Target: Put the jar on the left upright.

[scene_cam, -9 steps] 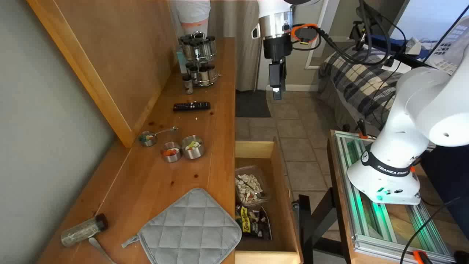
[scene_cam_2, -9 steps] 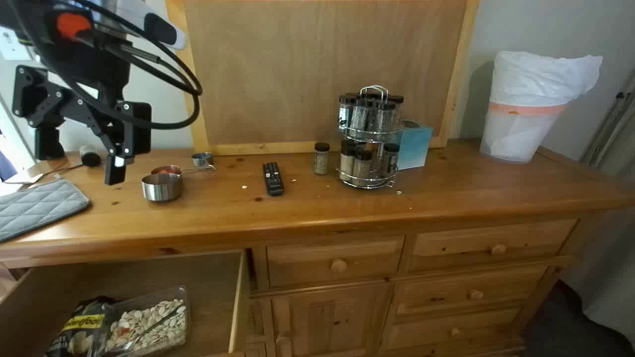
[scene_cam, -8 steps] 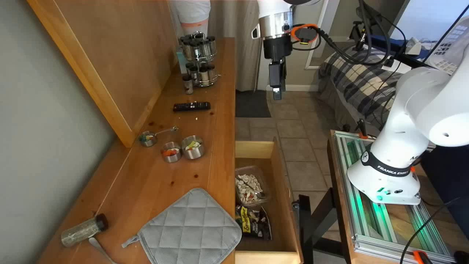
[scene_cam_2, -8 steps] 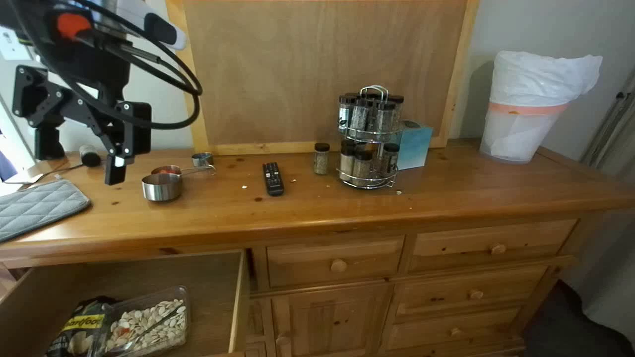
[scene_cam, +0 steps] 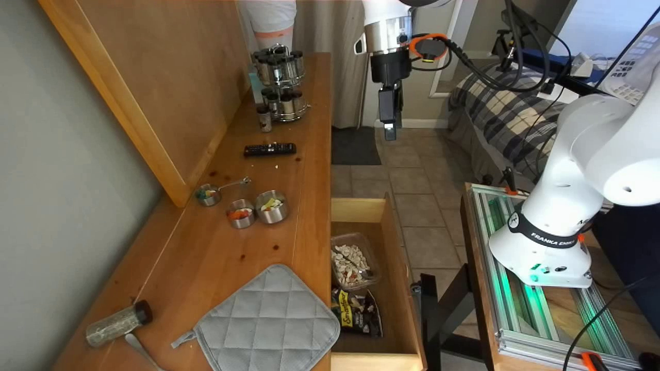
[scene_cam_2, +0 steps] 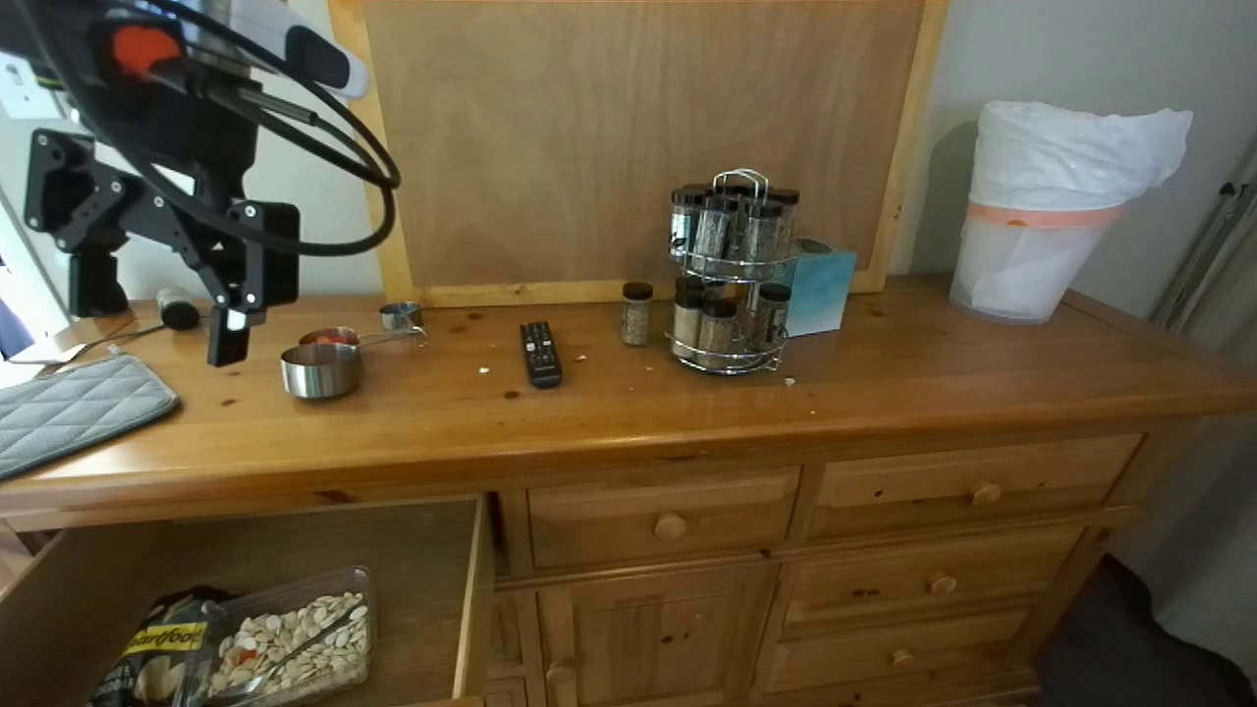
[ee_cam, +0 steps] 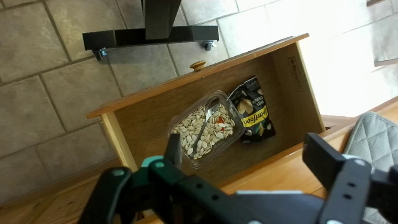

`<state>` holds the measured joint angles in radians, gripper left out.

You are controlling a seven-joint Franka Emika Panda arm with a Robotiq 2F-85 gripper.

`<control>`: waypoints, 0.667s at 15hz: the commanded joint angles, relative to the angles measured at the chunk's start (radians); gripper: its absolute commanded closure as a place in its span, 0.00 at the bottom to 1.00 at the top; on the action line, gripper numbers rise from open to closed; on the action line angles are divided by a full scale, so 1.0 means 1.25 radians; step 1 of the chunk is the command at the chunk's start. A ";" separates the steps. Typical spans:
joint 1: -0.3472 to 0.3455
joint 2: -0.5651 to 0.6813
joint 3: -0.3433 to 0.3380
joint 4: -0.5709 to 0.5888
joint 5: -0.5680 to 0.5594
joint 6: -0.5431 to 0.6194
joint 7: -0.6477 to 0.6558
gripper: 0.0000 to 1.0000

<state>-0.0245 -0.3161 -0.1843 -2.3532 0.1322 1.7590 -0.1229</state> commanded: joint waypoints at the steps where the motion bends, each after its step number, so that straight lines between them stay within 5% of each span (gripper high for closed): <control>1: 0.011 0.059 0.051 0.060 -0.003 -0.023 -0.008 0.00; 10: 0.128 0.383 0.235 0.378 -0.115 -0.089 -0.023 0.00</control>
<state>0.1074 -0.0083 0.0651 -2.0796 0.0668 1.7311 -0.1388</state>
